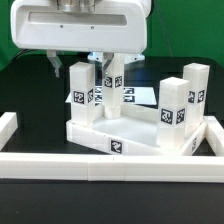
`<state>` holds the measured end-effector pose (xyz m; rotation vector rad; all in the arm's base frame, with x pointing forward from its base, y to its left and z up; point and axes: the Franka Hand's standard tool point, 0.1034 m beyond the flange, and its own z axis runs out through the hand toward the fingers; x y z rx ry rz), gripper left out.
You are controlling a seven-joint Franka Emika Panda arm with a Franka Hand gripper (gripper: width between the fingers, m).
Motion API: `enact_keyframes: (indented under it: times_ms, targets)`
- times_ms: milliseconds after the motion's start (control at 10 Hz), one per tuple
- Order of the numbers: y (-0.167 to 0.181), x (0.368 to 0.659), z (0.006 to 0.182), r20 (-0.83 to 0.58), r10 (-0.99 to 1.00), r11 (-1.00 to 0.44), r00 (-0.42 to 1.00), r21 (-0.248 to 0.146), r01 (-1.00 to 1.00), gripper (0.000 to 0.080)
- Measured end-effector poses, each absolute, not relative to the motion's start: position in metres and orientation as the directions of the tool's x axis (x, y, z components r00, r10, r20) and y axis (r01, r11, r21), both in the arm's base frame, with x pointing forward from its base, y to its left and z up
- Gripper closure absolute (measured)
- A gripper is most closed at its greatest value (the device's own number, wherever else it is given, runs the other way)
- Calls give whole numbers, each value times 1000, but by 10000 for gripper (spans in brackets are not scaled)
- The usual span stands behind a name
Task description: Assemble desk
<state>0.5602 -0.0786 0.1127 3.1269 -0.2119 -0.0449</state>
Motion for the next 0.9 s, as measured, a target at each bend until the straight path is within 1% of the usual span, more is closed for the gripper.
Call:
enact_keyframes:
  times_ms: [100,200,500,600,700,800,900]
  targets:
    - [-79,560,113,-28,-135,-991,990,9,-135,439]
    - [-79,560,113,-28,-135,-991,990,9,-135,513]
    - [-79,560,113,-27,-173,-985,984,10,-173,513]
    - [-80,560,112,-25,-277,-961,961,2,-277,513]
    - [-84,557,112,-22,-463,-886,886,-19,-463,513]
    - [-85,556,112,-19,-557,-830,830,-22,-557,512]
    - [-86,555,111,-21,-658,-752,753,-32,-658,512]
